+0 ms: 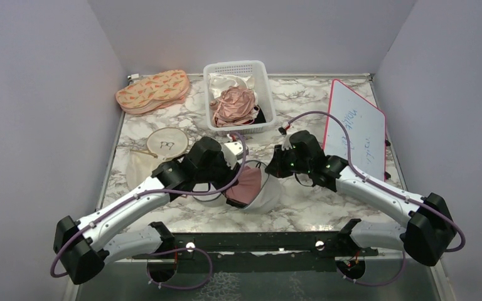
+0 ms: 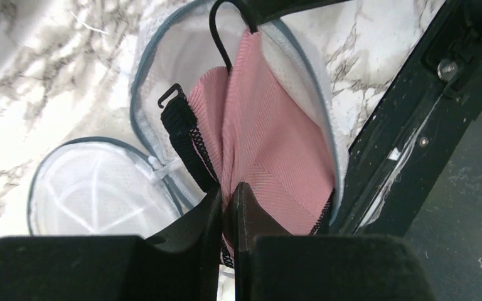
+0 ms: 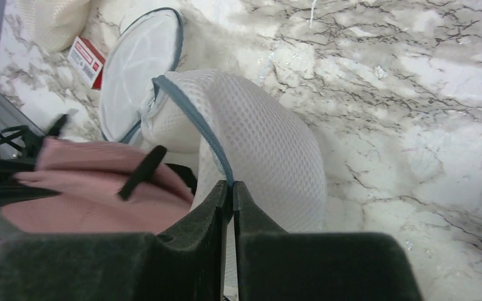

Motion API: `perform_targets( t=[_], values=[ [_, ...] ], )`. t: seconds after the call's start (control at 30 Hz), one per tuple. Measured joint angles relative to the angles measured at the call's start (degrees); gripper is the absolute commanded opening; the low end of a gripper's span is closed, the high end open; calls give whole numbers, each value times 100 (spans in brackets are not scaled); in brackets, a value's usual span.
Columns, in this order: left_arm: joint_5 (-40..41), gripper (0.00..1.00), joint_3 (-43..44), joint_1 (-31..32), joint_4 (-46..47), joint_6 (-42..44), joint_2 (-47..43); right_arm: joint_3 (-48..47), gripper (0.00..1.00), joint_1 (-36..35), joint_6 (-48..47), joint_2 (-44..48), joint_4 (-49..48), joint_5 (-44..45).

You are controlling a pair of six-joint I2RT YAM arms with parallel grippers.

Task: Unzip the laundry bag and remove the bra
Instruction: Pick up the bra from the laundry bag.

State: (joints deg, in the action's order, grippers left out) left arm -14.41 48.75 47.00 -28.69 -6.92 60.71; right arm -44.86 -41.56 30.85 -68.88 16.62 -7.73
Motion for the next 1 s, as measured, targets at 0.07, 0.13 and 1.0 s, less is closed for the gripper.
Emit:
perform_targets(
  t=[0.07, 0.13, 1.0],
  values=[
    [92, 0, 24, 0, -66, -17, -271, 0, 1, 0, 0, 0, 15, 68],
    [254, 0, 72, 0, -111, -44, -501, 2, 1, 0, 0, 0, 20, 114],
    [2605, 0, 999, 0, -142, -2404, -1209, -144, 44, 0, -219, 444, 197, -323]
  ],
)
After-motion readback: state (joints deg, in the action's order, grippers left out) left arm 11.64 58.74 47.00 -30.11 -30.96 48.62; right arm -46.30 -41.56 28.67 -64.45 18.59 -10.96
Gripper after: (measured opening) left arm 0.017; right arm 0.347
